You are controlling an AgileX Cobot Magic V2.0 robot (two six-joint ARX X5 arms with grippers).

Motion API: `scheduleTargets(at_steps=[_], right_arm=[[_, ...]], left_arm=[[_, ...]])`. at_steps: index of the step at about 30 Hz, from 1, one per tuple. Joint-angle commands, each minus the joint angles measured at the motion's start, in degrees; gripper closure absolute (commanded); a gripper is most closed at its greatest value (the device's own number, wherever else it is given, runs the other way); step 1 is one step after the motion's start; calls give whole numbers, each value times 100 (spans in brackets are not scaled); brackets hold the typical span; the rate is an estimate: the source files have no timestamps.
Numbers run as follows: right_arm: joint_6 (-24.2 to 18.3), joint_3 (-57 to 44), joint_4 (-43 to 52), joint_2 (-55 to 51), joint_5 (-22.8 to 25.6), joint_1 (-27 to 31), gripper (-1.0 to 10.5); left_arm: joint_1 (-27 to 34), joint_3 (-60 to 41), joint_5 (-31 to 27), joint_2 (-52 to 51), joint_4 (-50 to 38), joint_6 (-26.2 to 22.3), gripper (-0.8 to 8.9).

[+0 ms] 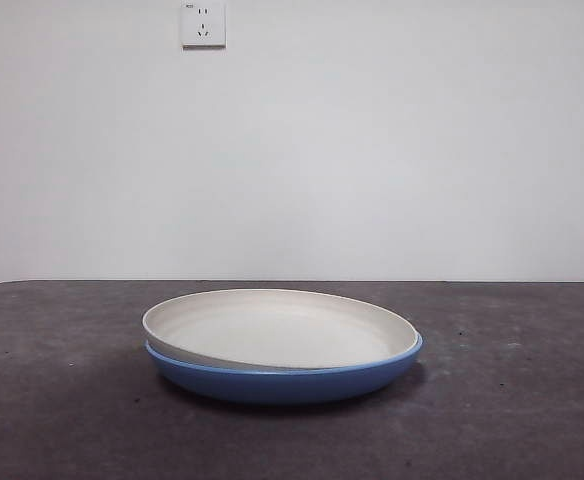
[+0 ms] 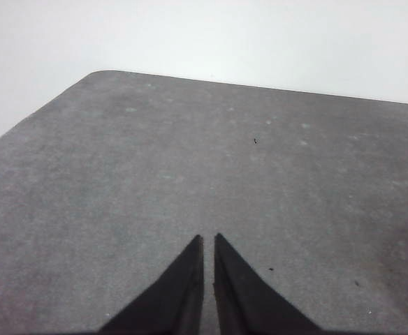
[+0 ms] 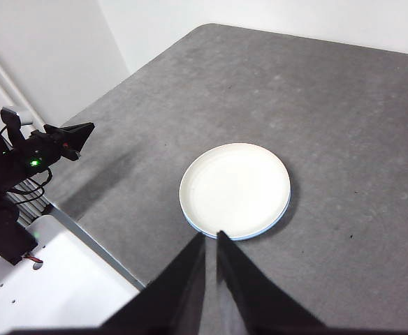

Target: Pick up the white plate, put it on the blue plate, put it on desk

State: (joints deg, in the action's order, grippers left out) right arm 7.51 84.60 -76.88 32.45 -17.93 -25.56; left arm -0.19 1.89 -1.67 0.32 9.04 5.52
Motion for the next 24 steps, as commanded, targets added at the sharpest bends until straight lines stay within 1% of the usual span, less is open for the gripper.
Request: scheduleTargets(at_steps=[1, 4, 8, 24], right_arm=[[-31, 96, -402, 37, -4, -28, 923], [-31, 96, -402, 37, -4, -28, 923], [-31, 98, -404, 37, -4, -28, 923], [-31, 98, -402, 37, -4, -28, 923]], left_arm=[[-48, -125, -33, -13, -61, 57, 789], [-98, -125, -33, -13, 175, 59, 788], [-136, -125, -33, -13, 181, -35, 788], [-138, -122, -33, -13, 175, -33, 788]])
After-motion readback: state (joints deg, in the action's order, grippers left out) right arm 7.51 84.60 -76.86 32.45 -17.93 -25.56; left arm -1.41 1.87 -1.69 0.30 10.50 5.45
